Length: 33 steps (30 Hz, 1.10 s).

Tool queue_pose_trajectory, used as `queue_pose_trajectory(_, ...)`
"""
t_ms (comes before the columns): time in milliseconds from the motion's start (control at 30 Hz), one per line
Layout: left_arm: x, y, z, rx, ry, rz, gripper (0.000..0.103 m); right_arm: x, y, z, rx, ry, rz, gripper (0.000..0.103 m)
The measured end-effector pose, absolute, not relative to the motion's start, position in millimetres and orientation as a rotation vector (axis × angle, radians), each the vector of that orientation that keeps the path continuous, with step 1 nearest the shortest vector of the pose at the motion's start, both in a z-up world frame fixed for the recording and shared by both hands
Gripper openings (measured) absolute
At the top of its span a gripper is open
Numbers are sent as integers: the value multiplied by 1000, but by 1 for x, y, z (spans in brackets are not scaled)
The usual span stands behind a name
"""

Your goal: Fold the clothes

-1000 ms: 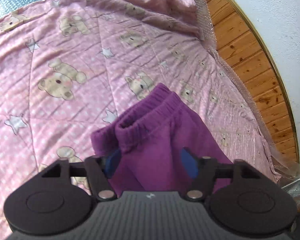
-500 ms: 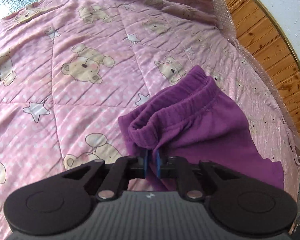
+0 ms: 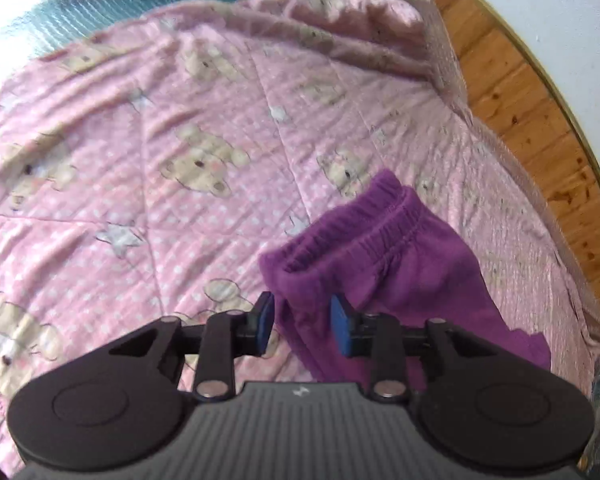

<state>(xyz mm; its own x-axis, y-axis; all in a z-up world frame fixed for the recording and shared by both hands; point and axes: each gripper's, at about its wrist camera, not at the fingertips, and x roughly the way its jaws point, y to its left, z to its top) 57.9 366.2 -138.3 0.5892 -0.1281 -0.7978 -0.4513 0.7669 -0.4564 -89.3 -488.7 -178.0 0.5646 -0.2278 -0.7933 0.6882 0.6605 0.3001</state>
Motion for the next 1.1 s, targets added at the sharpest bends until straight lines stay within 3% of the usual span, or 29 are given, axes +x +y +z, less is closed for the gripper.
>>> queue_pose_trajectory(67,49,370,-132,-746,889,236,54,-110,-507,-172,757,699,-646,61)
queue_pose_trajectory(200,59,359,-149,-768,961,224,60,-130,-547,-183,922,606,-714,68)
queue_pose_trajectory(267,65,349,-159,-807,978,208,72,-128,-565,-193,954,603,-702,69)
queue_pose_trajectory(400,83,330,-171,-852,970,206,79,-111,-567,-195,910,601,-652,84)
queue_pose_trajectory(467,89,323,-172,-845,955,221,91,-103,-566,-194,906,612,-626,83)
queue_pose_trajectory(633,82,324,-173,-896,902,251,89,-92,-565,-198,888,624,-614,78)
queue_pose_trajectory(667,85,323,-172,-898,896,267,79,-89,-565,-198,877,645,-613,62)
queue_pose_trajectory(700,89,323,-169,-902,894,279,54,-85,-566,-197,868,676,-609,51)
queue_pose_trajectory(733,95,323,-165,-939,897,271,8,-81,-566,-195,859,707,-605,7)
queue_pose_trajectory(833,115,315,-123,-975,811,164,7,-61,-574,-167,842,711,-602,2)
queue_pose_trajectory(1100,199,290,35,-913,541,-115,7,65,-569,-8,696,461,-365,1)
